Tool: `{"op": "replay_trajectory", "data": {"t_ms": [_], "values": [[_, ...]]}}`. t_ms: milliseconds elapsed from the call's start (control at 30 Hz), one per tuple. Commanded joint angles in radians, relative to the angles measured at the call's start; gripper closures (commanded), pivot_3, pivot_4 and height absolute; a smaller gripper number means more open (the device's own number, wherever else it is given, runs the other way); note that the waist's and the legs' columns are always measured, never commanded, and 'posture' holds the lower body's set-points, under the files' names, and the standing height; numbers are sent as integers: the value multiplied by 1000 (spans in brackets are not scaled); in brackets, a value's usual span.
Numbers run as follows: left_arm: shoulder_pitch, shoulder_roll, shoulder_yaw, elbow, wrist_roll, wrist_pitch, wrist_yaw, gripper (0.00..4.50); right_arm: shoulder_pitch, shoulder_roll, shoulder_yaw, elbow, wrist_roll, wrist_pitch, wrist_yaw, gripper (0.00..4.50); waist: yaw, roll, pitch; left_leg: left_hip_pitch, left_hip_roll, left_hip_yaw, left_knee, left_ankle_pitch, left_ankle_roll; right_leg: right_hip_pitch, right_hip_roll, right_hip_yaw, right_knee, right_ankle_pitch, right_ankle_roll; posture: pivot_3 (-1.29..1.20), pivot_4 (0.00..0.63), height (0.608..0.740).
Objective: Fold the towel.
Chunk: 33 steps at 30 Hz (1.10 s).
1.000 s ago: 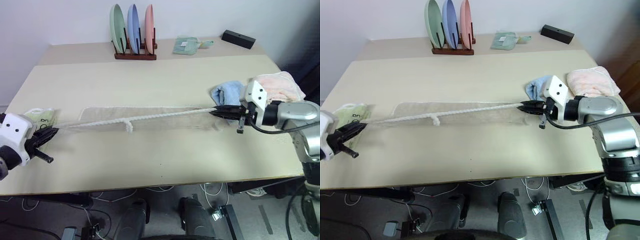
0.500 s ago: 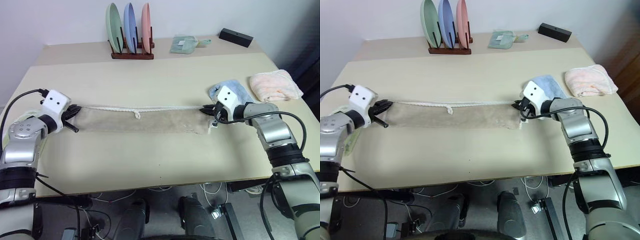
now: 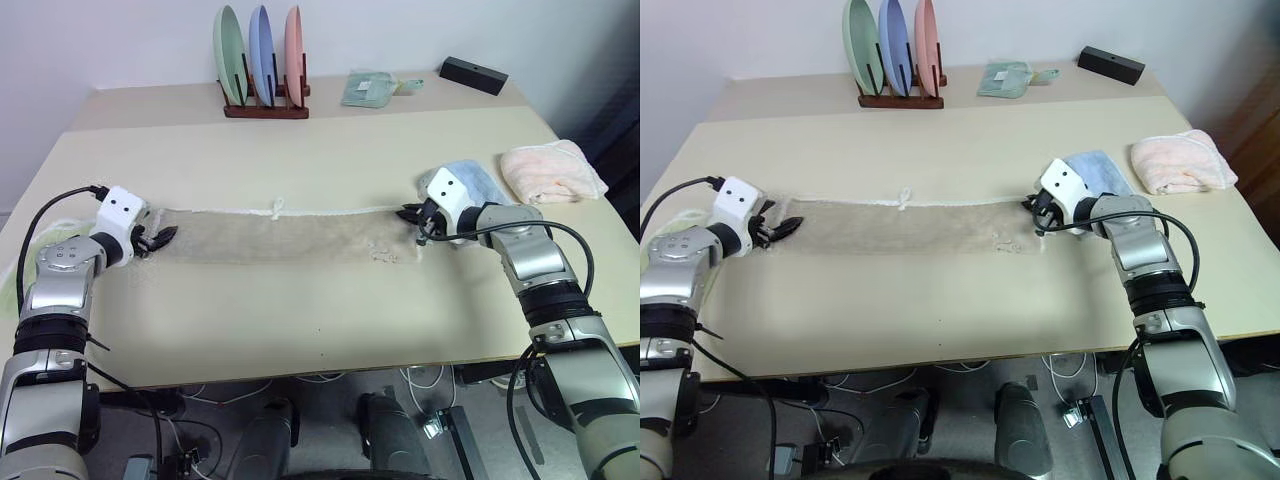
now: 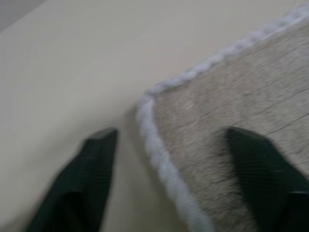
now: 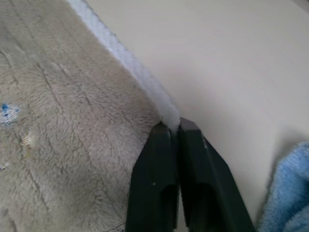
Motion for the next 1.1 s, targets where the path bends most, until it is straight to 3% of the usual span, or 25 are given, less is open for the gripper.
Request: {"op": "replay_trajectory", "data": {"t_ms": [33, 100, 267, 433, 633, 800, 933, 1100], "values": [[-14, 6, 54, -17, -23, -17, 43, 0, -13, -24, -48, -55, 7, -6, -12, 2604, 0, 0, 0, 0, 0, 0, 0, 0, 0, 0, 0, 0, 0, 0, 0, 0, 150, 740], [-14, 2, 99, -38, -60, -1, 69, 0, 8, -56, -69, -98, 1, -4, -27, 1650, 0, 0, 0, 0, 0, 0, 0, 0, 0, 0, 0, 0, 0, 0, 0, 0, 150, 740], [35, -7, 157, -148, -102, 9, 98, 0, 75, -130, -150, -214, 31, 69, -49, 1650, 4, 0, 0, 0, -1, 0, 0, 0, 0, 0, -1, 0, 0, 0, 0, 0, 150, 740], [127, -68, 129, -455, -176, 57, 53, 0, 221, -117, -319, -512, 285, 371, -18, 42, 6, 0, 0, -1, 1, -1, 0, 0, 0, 0, -1, 0, 0, 0, 0, 0, 150, 740], [270, -180, -69, -824, -214, 141, -26, 0, 460, 39, -520, -856, 660, 825, -186, 42, 9, 0, -1, 0, 3, -1, 1, 0, 1, 2, -1, 1, 0, 0, 0, 0, 150, 740], [351, -229, -205, -982, -209, 161, -74, 0, 587, 176, -616, -973, 815, 1072, -400, 42, 5, 0, -1, 0, 3, 1, 1, -1, 1, 2, -1, 2, -1, 0, 0, 0, 150, 740], [381, -249, -226, -1050, -270, 212, -97, 0, 576, 321, -645, -995, 883, 1189, -576, 42, 6, 1, -1, 1, 6, 2, 1, -1, 1, 2, 2, 2, -1, 0, -1, 0, 150, 740], [399, -250, -208, -1090, -293, 253, -86, 0, 420, 528, -767, -886, 875, 1278, -843, 42, 5, 2, -2, 1, 6, 2, 2, -1, 1, 2, 3, 3, -1, 0, -1, 0, 150, 740]]}}
